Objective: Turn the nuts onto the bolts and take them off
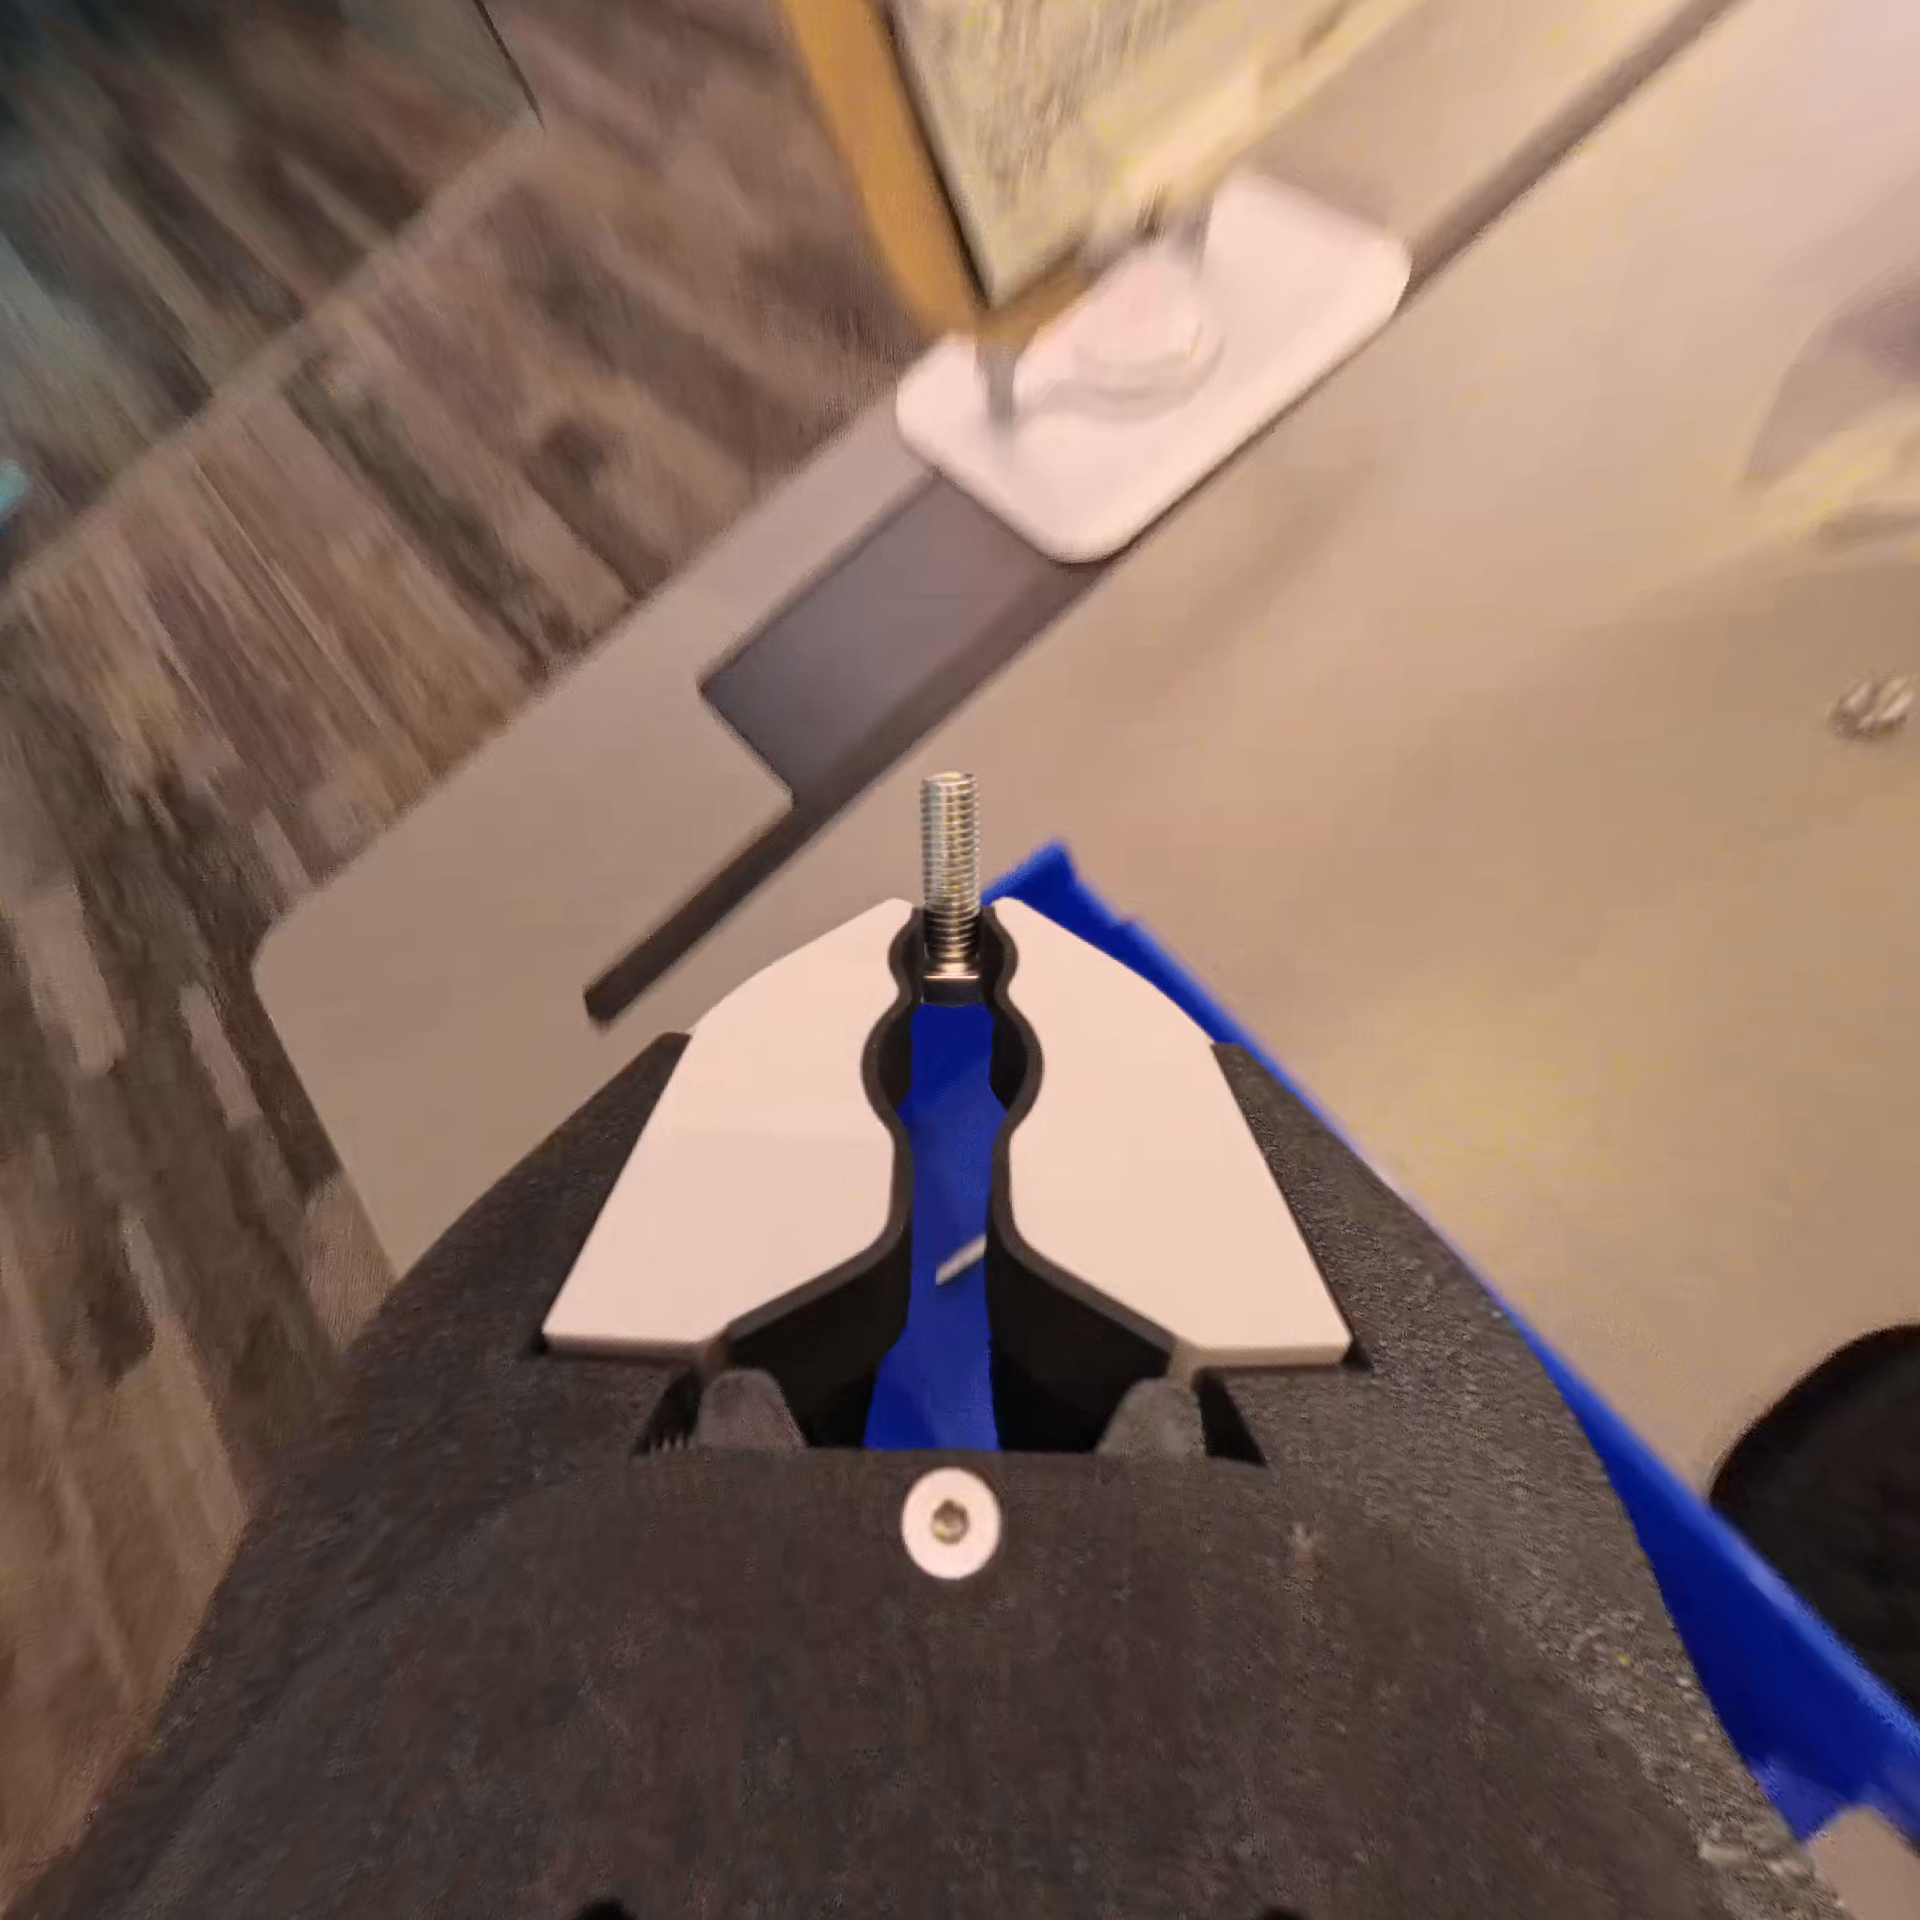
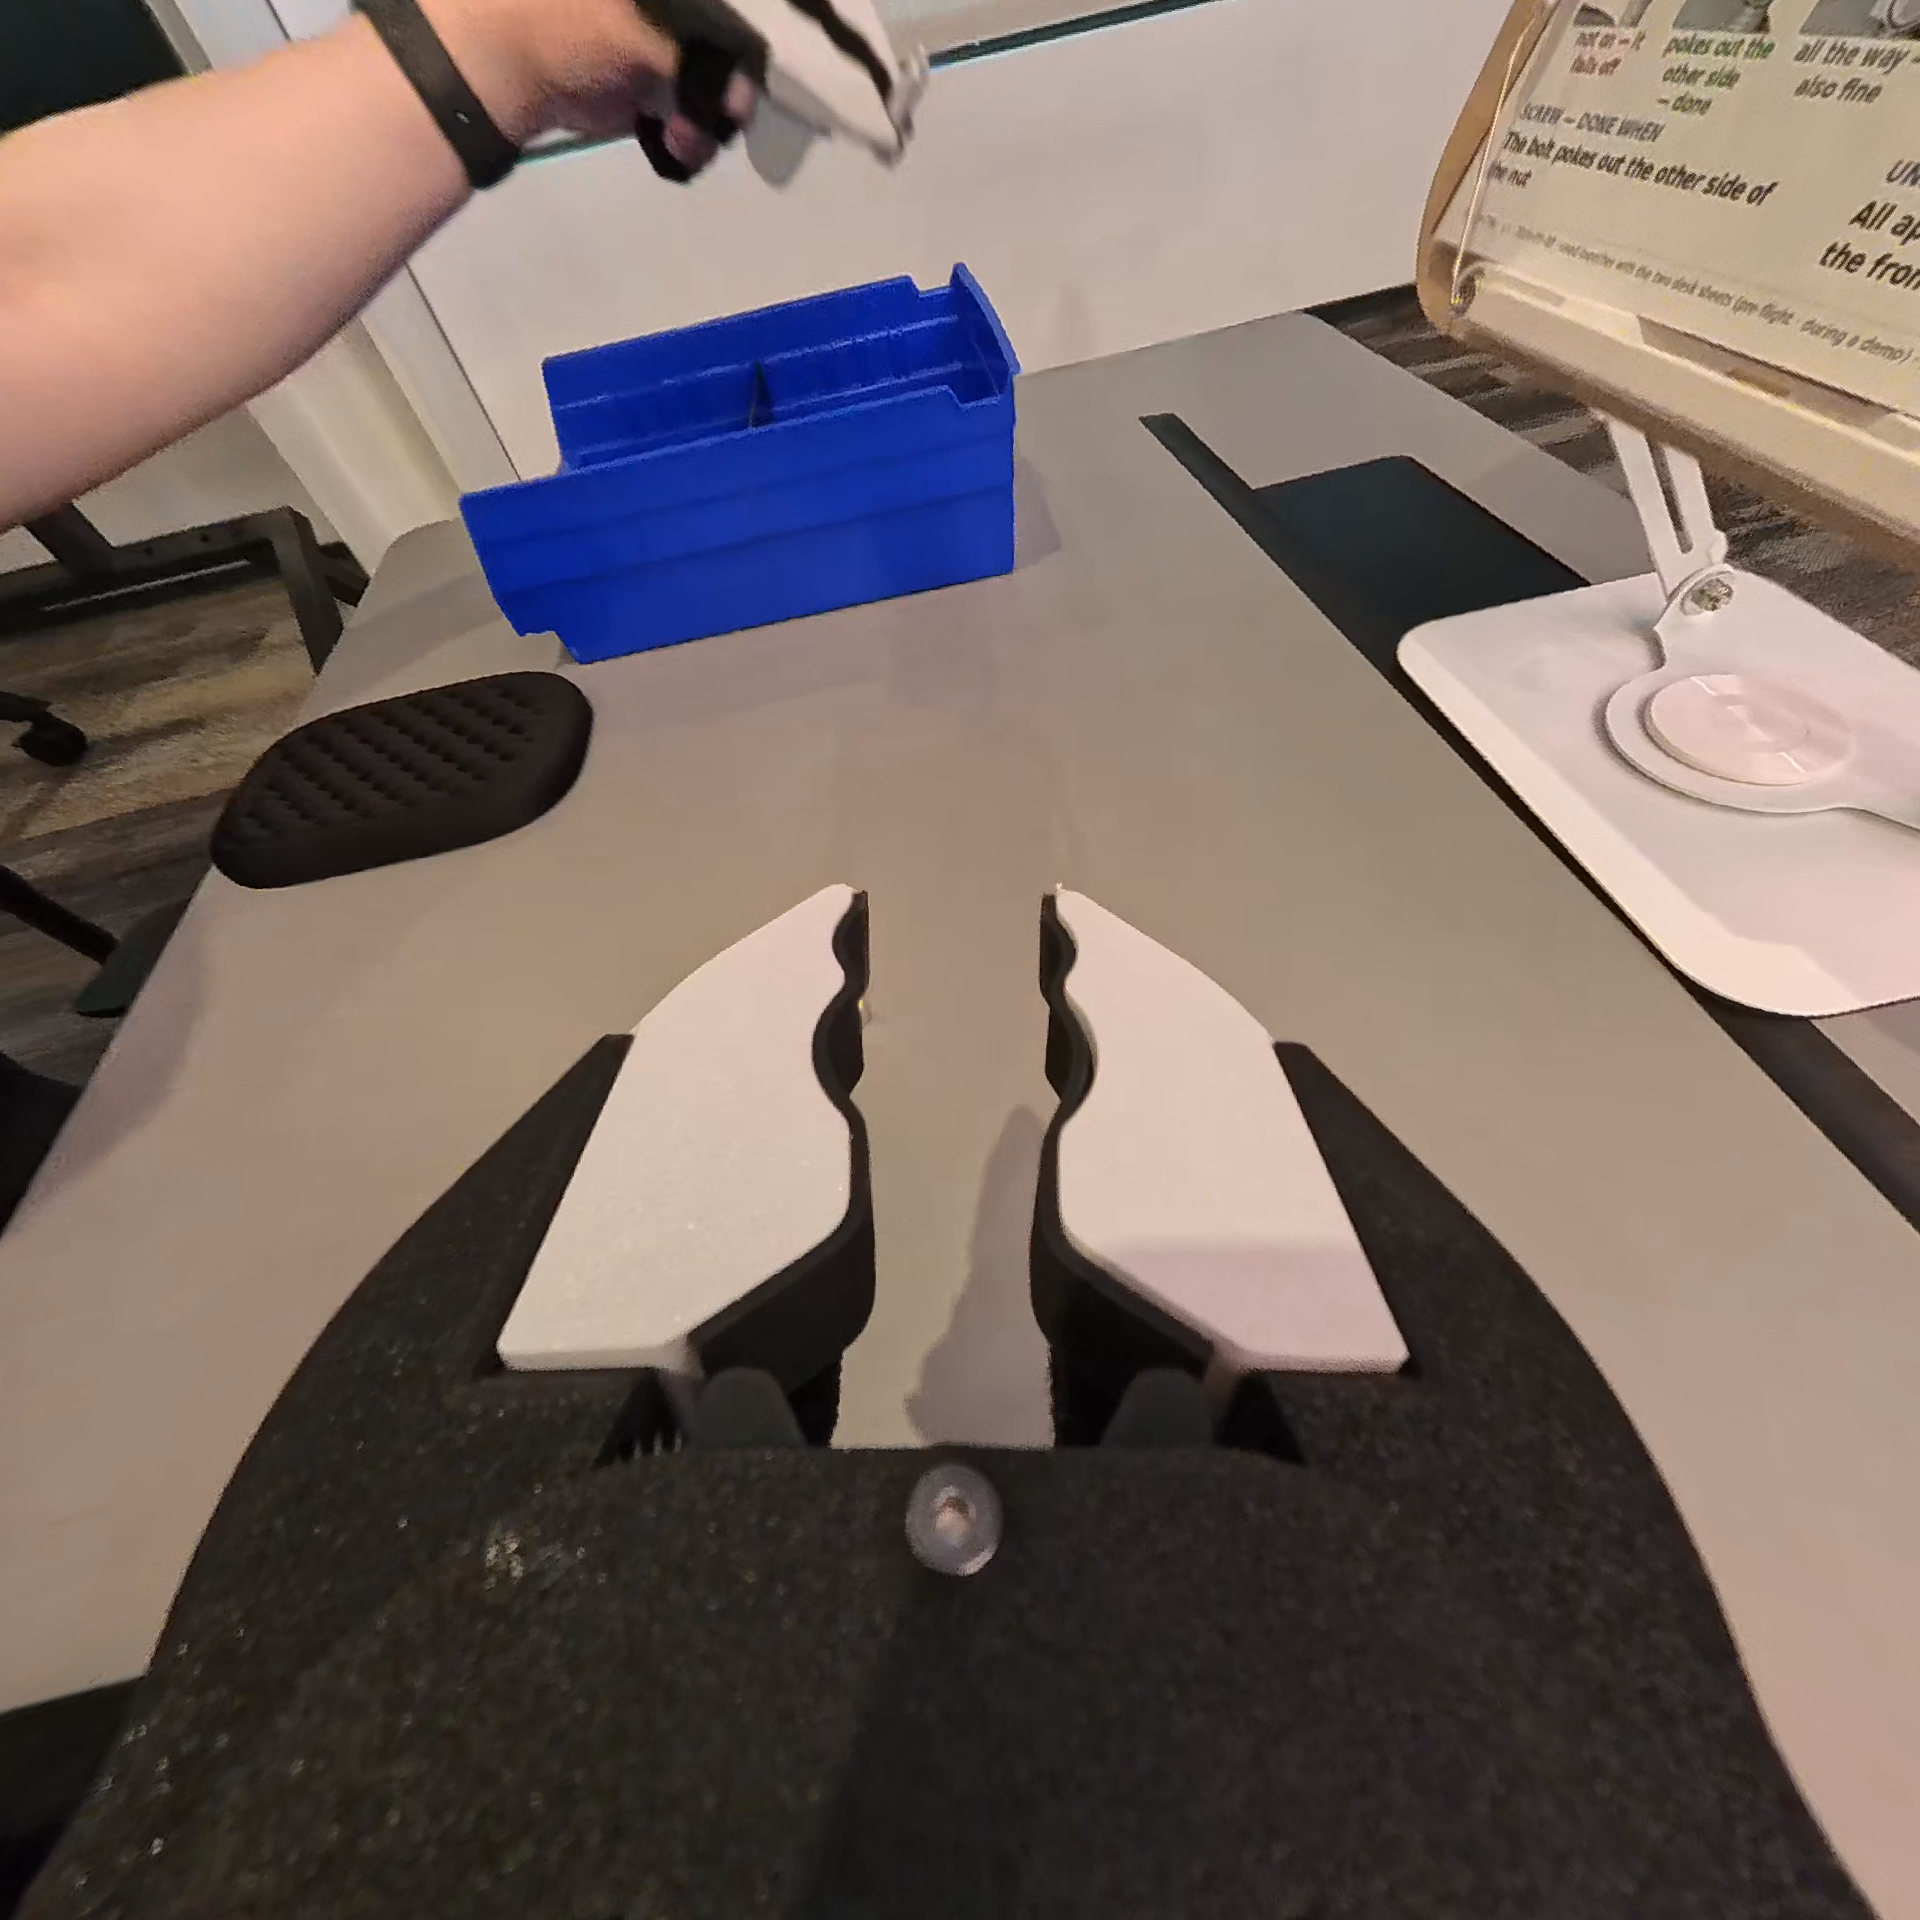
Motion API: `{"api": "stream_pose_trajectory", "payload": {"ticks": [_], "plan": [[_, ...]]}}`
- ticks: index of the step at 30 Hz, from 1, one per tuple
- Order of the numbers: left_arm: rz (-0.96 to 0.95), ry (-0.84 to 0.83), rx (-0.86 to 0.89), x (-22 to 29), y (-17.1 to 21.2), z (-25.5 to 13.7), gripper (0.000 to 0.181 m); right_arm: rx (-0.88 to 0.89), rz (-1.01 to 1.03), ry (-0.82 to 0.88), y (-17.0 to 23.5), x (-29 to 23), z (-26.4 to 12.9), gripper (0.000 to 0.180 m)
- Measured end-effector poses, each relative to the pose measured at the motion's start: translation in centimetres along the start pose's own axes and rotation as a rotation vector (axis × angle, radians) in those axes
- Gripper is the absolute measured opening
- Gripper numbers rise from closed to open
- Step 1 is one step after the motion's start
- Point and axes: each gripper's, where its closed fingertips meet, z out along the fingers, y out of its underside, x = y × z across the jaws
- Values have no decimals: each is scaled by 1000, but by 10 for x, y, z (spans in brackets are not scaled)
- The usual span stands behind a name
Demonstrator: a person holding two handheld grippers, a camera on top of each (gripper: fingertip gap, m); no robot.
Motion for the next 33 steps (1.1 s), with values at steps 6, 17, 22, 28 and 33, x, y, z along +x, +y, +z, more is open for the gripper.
{"api": "stream_pose_trajectory", "payload": {"ticks": [6, 17, 22, 28, 33], "plan": [[28, 81, 364, 81, -73, -17, 9, -53, -61, -7, 23, 2, 25, 29], [-159, 645, 681, 235, -121, 2, 9, -44, -101, -53, 17, -16, 34, 27], [-161, 789, 690, 265, -121, 10, 9, 7, -110, -110, 1, -29, 32, 27], [-156, 829, 662, 282, -116, 19, 9, 224, -179, -165, -63, -62, 15, 26], [-157, 846, 669, 289, -116, 18, 9, 310, -203, -118, -100, -78, 19, 25]]}}
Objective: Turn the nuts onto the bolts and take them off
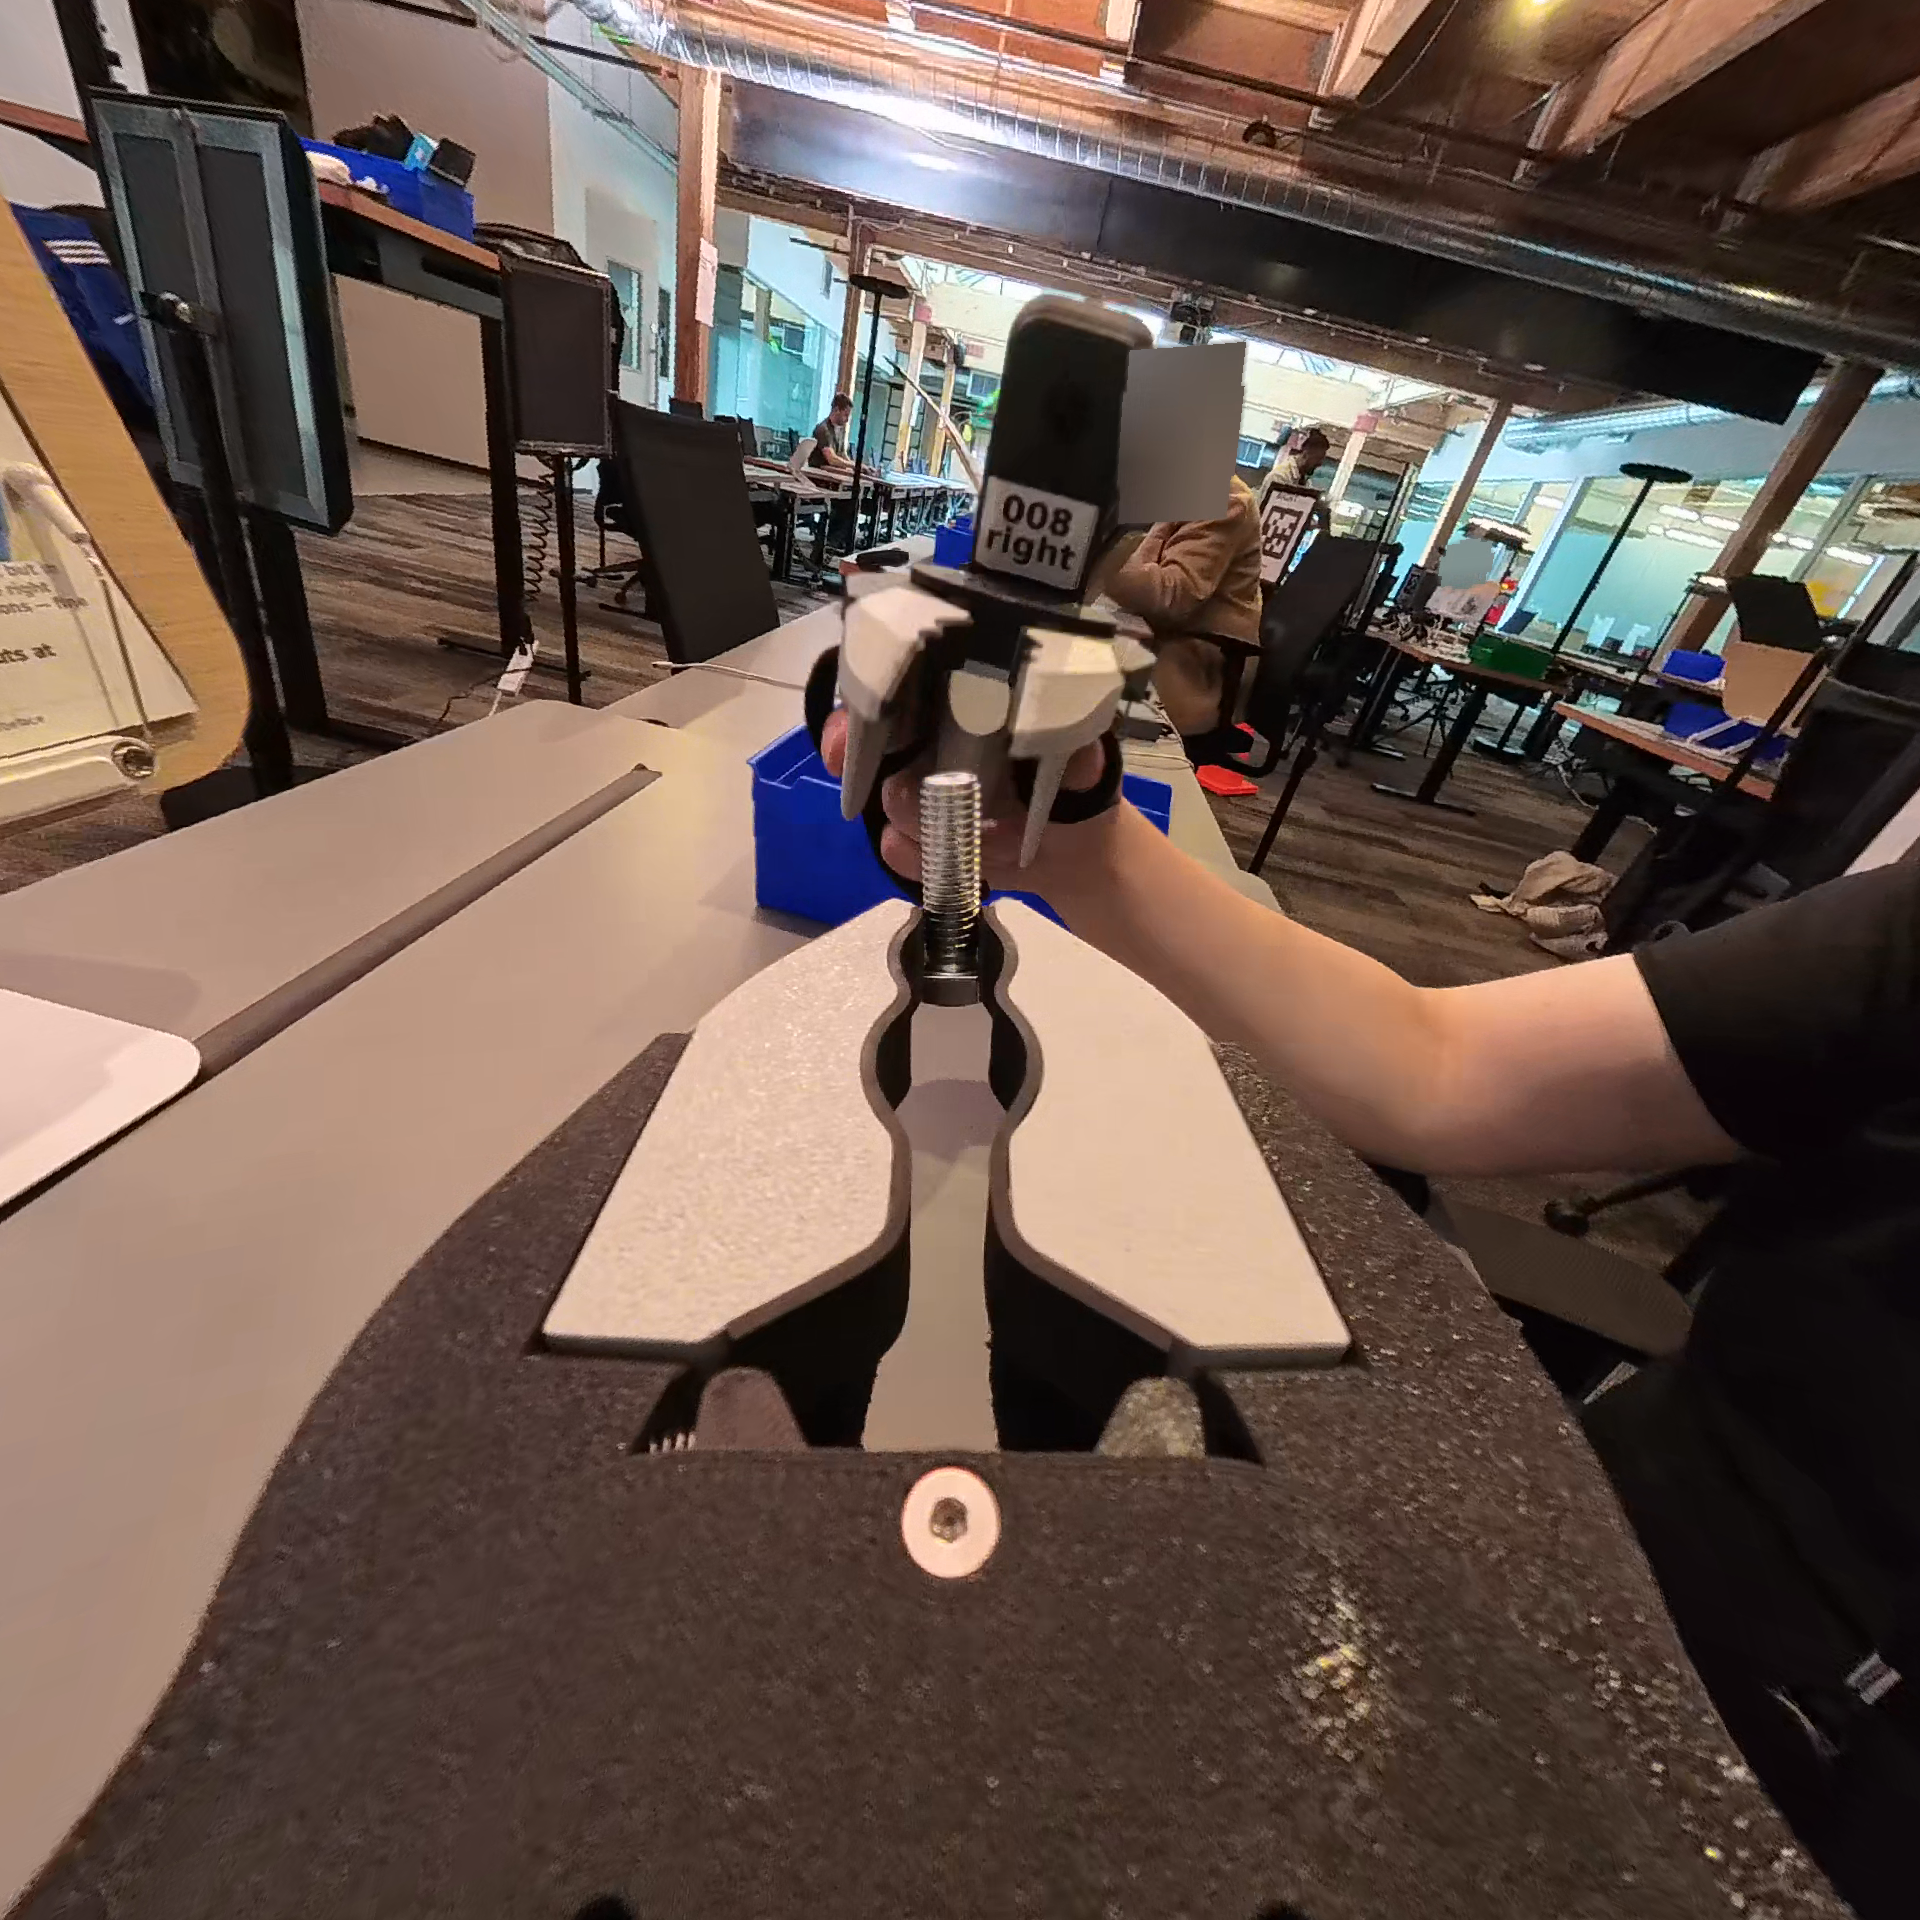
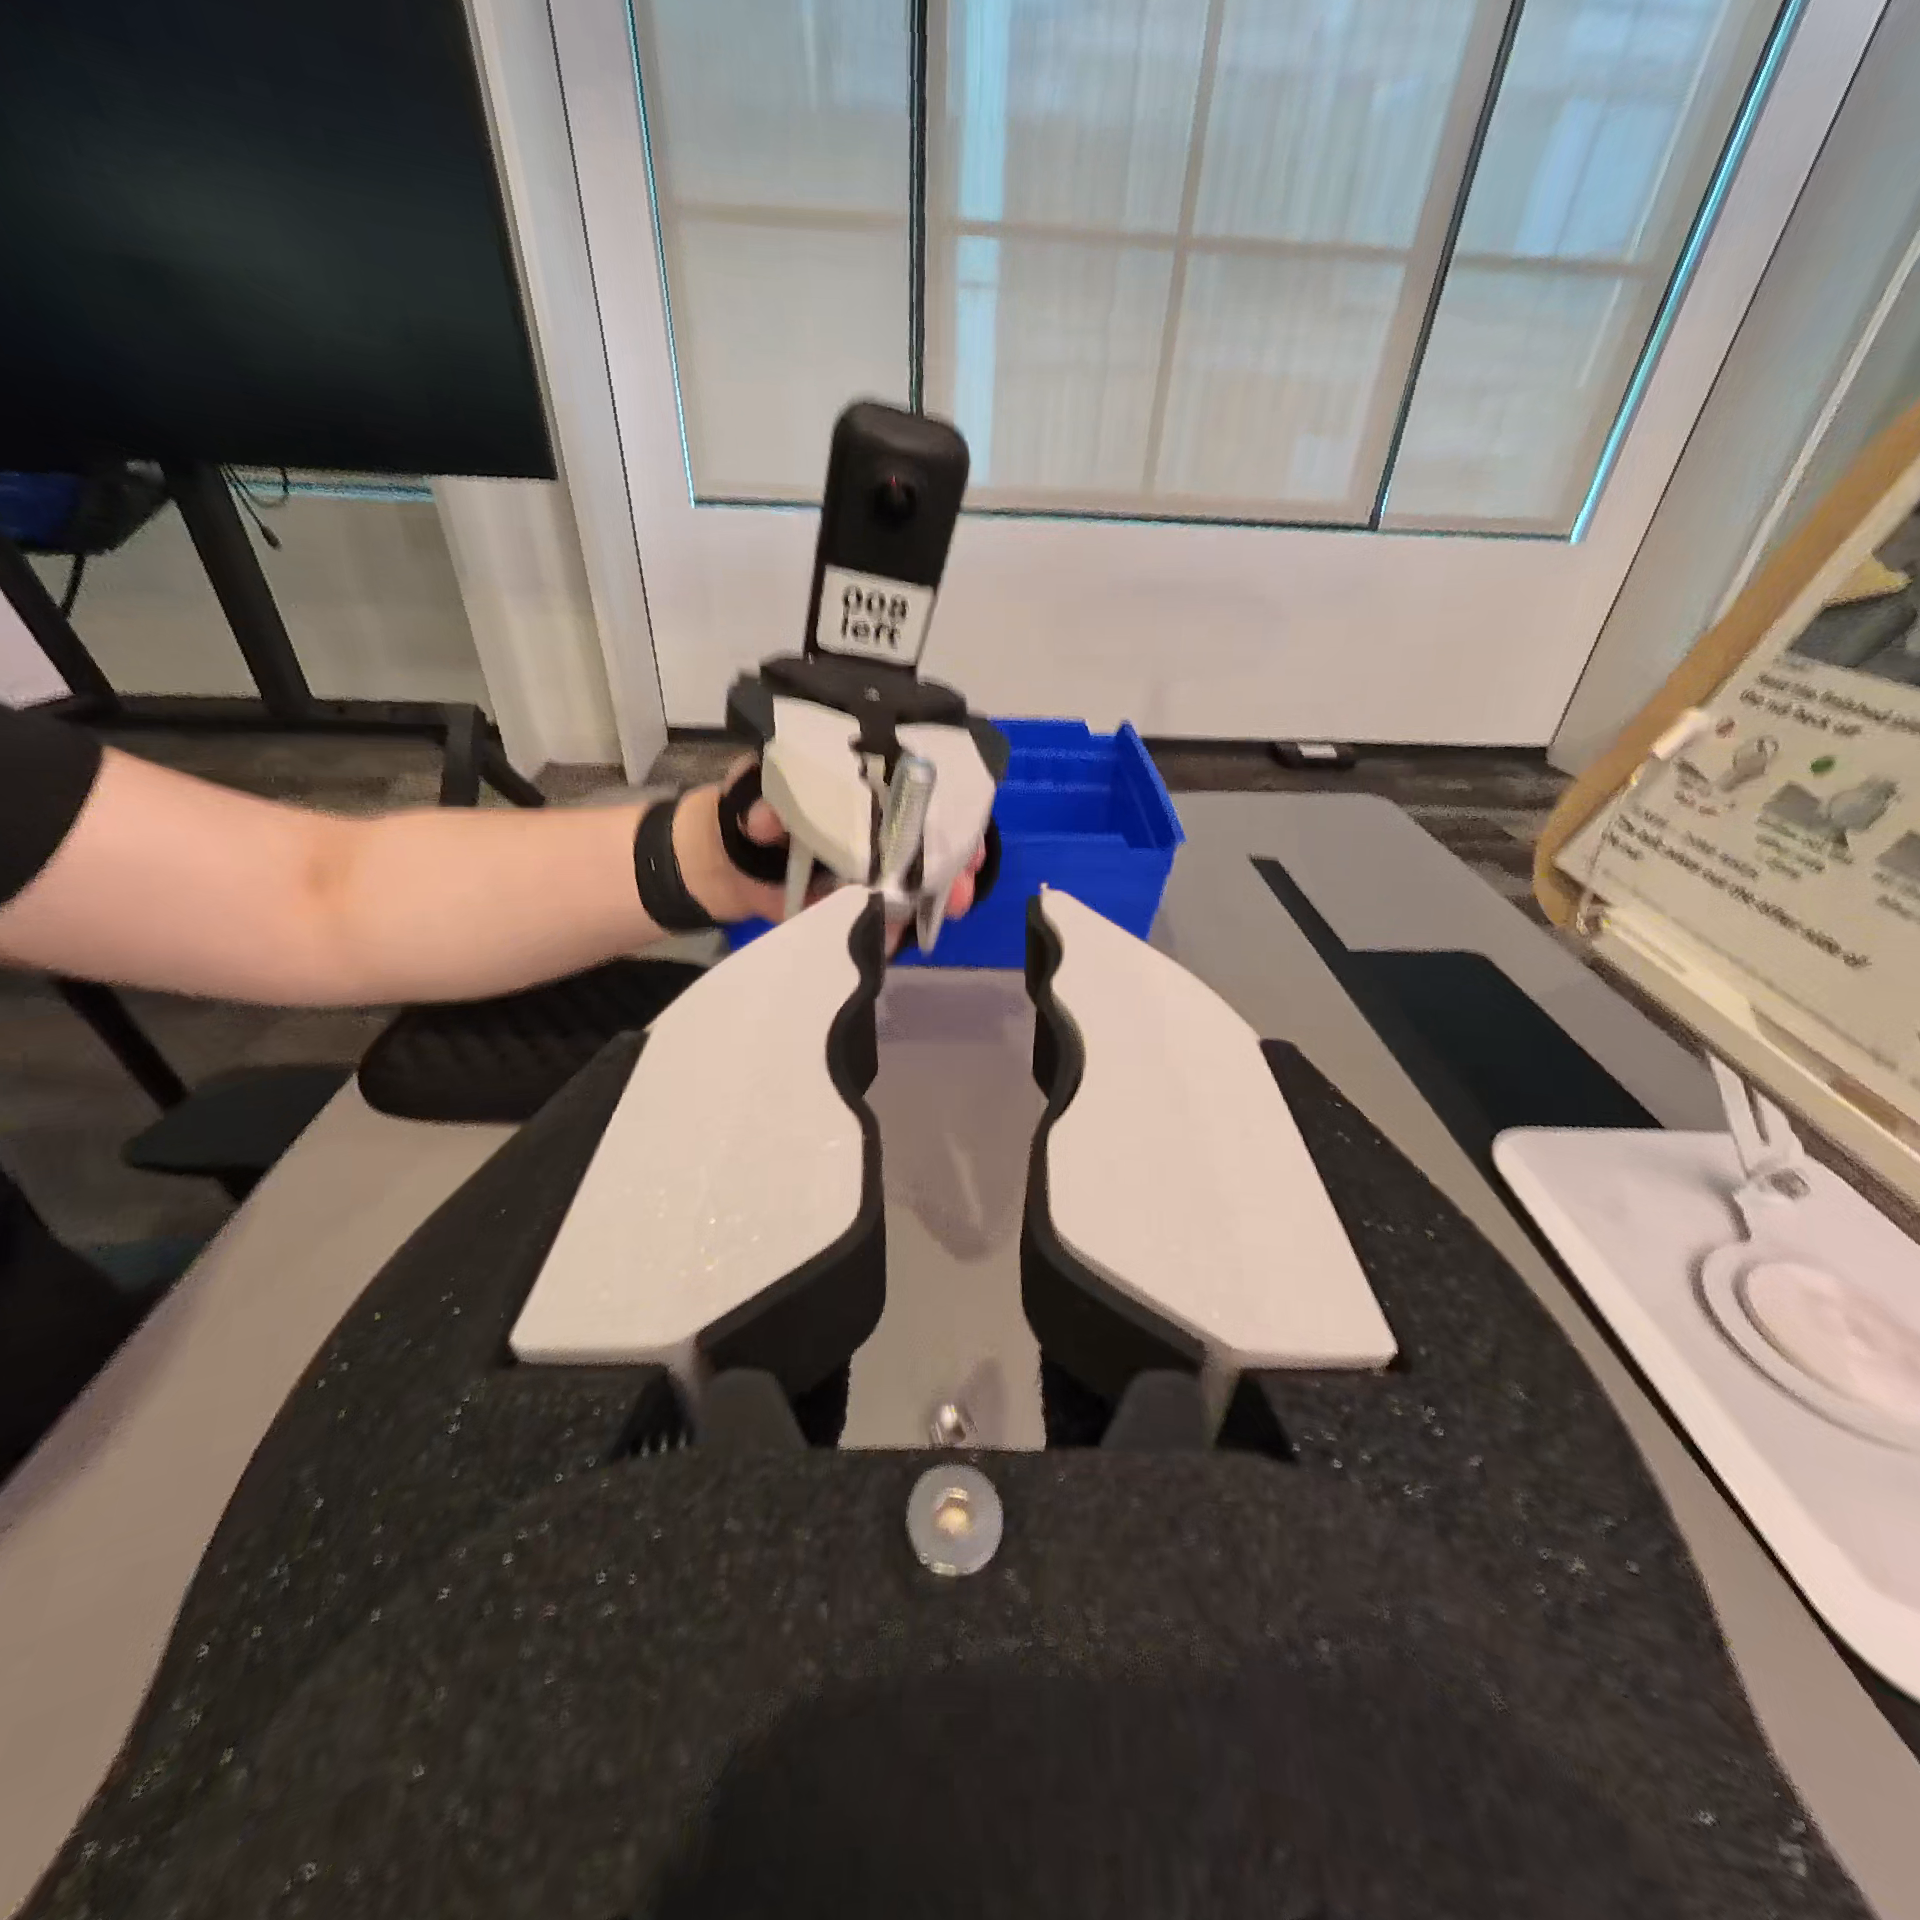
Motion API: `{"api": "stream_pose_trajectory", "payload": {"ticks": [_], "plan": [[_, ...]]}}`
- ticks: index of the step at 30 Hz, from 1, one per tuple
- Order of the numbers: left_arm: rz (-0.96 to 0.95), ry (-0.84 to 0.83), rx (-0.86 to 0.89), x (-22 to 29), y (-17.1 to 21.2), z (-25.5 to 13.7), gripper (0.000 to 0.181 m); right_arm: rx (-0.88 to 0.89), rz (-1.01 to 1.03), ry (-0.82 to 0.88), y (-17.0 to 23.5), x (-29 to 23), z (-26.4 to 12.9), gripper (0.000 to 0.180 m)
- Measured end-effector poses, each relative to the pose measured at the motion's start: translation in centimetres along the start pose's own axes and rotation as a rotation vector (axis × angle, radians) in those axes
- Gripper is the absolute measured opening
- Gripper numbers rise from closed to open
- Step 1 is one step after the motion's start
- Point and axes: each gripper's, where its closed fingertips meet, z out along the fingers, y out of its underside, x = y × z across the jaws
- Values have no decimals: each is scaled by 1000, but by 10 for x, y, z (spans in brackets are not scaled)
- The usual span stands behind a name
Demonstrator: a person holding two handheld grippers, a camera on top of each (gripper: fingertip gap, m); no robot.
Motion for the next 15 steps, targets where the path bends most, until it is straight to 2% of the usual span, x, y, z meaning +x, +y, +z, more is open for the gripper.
{"api": "stream_pose_trajectory", "payload": {"ticks": [2, 5, 15], "plan": [[7, 9, -3, 4, 1, 3, 9, 45, 24, -37, -11, -9, 11, 26], [14, 18, -7, 8, 1, 6, 9, 14, 11, -63, -10, -19, 21, 26], [32, 15, -23, 9, 0, 5, 9, -34, -15, -49, -5, -18, 21, 25]]}}
